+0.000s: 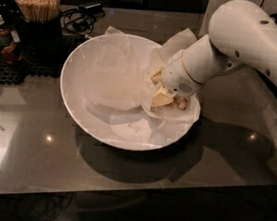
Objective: Pick banana from white bowl
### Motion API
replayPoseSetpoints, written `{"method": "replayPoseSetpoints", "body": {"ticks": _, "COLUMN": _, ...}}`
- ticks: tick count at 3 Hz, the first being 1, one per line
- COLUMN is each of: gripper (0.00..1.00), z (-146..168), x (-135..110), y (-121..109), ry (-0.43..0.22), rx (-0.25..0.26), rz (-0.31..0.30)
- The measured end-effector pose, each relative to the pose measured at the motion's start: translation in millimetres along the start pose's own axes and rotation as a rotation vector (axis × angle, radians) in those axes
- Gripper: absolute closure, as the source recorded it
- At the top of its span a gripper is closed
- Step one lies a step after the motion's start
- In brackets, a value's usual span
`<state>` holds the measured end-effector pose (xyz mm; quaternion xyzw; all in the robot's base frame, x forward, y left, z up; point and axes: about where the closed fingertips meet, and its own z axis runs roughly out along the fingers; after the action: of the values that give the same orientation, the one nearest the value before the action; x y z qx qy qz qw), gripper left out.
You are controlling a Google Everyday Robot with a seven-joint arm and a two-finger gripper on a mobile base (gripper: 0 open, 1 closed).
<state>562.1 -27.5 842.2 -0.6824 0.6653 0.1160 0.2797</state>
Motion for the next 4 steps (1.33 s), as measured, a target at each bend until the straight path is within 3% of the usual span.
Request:
{"method": "replayPoseSetpoints", "body": {"ticks": 1, "gripper": 1.0, "z": -0.9, "x": -8.5, "y": -24.0, "ry": -0.07, "rx": -0.034, "rz": -0.016}}
{"method": "replayPoseSetpoints", "body": {"ticks": 2, "gripper": 0.81, "z": -7.4, "x": -14.0, "y": -30.5, "ry": -0.08, "rx": -0.02, "rz": -0.022}}
{"method": "replayPoseSetpoints", "body": {"ticks": 4, "gripper": 0.35, "z": -7.1, "x": -14.0, "y": -30.2, "ry": -0.08, "rx": -0.021, "rz": -0.022}}
